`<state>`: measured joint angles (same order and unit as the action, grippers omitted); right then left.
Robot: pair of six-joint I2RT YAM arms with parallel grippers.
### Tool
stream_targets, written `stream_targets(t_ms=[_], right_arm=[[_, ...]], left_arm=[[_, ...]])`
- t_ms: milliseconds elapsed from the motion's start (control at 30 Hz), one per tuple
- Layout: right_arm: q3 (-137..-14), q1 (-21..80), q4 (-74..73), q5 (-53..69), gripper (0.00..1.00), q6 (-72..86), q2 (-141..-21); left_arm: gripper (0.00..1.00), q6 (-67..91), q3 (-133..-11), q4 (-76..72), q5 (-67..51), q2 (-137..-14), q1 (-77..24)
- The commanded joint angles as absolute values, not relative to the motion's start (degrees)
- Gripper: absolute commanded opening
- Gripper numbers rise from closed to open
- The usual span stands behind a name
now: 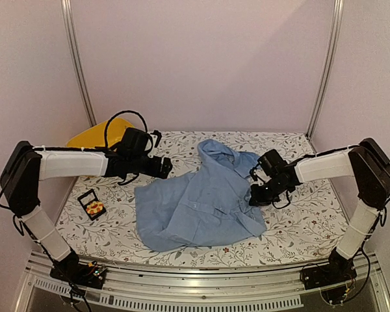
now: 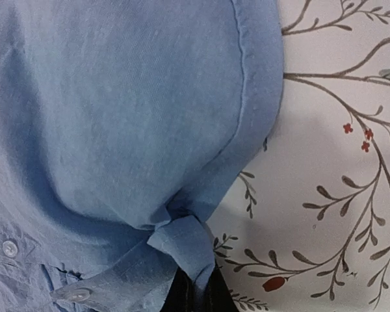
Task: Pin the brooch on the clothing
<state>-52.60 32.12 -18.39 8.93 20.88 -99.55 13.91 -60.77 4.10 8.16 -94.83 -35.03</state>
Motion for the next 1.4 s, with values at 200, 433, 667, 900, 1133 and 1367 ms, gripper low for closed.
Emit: stream_targets(t_ms=[200,433,667,900,1133,1367], right_arm=[[-78.44,16.36,-13.45,5.61,0.0,15.52,-111.76],[-105.98,14.5,-23.56,4.25,0.35,14.18,-130.07],[-94.23,13.76,-23.82,-8.31,0.58,11.22,-117.36],[-74.54,10.88,-20.85,2.52,0.43,13.7,-104.41],[-73.14,10.8,-18.9,11.55,0.56,16.78,-112.72],[-73.02,10.84,-16.73,14.97,0.56,18.84,-117.7]], left_arm=[[1.0,15.86,-59.61,2.78,8.78,-96.52,-33.75],[1.0,13.17,-61.42,5.57,6.72,-99.48,-34.31],[0.87,-8.32,-55.54,5.46,0.56,-95.07,-43.4],[0.75,-25.99,-57.69,15.4,-10.49,-99.95,-46.05],[0.85,-38.31,-56.41,10.68,-9.97,-102.4,-45.75],[0.79,-35.7,-58.35,7.08,-0.6,-109.54,-46.48]])
